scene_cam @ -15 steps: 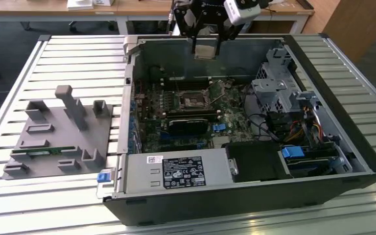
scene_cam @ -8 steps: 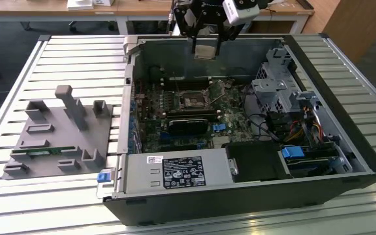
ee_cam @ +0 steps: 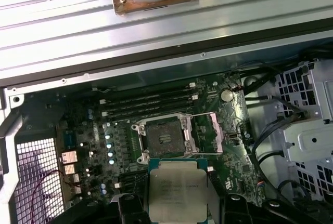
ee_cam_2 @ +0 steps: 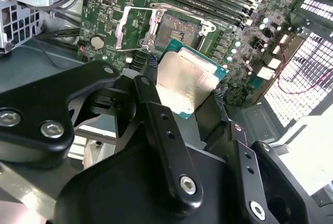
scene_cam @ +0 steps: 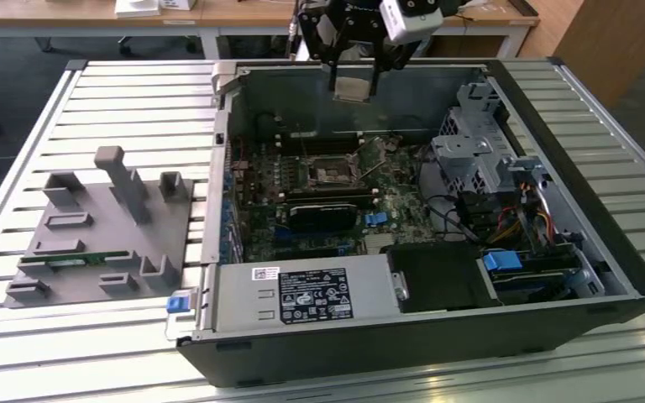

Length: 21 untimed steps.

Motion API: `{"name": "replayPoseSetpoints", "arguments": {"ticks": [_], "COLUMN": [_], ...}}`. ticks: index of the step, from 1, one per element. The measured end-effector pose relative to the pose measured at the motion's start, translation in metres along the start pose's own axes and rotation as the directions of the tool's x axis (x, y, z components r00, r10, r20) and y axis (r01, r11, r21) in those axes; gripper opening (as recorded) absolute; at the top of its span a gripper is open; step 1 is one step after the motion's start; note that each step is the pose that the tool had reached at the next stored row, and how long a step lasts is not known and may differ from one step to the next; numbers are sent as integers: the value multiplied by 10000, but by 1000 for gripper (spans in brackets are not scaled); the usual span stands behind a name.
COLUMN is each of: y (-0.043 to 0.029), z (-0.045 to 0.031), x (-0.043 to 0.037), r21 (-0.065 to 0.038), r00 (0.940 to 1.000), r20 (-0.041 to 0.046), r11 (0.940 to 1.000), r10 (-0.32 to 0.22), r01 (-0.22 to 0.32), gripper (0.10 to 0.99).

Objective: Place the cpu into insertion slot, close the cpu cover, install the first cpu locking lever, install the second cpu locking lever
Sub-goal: 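Place the cpu into insertion slot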

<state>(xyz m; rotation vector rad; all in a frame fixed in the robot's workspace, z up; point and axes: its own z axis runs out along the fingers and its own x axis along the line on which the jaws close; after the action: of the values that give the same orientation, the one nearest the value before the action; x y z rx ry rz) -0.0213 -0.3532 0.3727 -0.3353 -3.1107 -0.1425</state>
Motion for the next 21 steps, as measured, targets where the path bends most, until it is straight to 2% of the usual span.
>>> {"name": "replayPoseSetpoints", "arguments": {"ticks": [21], "y": [0], "z": [2], "x": [0], "r21": [-21], "r00": [9958], "r20": [81], "r11": [9959], "r10": [909], "r01": [-909], "gripper": [537]}}
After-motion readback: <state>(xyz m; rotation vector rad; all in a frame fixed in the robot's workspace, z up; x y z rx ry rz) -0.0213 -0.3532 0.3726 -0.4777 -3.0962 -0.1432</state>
